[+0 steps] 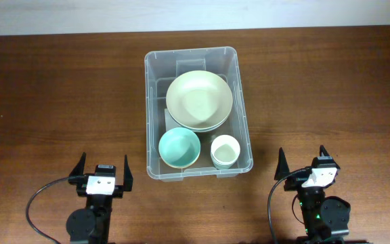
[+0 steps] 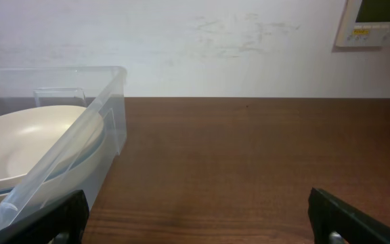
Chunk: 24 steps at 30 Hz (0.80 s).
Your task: Pack container
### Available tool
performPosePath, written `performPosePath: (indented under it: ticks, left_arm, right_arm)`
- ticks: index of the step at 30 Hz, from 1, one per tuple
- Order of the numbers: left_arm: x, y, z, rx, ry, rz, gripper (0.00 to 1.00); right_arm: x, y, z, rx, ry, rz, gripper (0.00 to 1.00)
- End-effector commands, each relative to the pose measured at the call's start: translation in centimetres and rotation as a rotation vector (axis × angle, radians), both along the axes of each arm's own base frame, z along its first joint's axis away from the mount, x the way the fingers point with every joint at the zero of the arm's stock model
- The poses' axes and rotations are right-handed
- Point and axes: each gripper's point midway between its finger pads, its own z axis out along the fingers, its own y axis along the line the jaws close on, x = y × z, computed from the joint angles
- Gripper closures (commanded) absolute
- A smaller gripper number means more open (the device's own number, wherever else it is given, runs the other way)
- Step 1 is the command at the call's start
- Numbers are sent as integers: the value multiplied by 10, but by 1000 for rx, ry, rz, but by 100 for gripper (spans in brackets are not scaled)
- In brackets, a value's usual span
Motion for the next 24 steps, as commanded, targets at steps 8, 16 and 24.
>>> performPosePath:
  ticks: [8, 16, 24]
  left_arm:
    - [0, -1, -3, -18, 9, -6, 1]
    - [0, -8, -2, -195, 9, -32, 0]
    - [-1, -16, 0, -208, 6, -76, 1]
  right_arm:
    - [0, -1, -2, -7, 4, -3, 1]
    - [0, -1, -2, -7, 4, -3, 1]
    - [0, -1, -2, -7, 4, -3, 1]
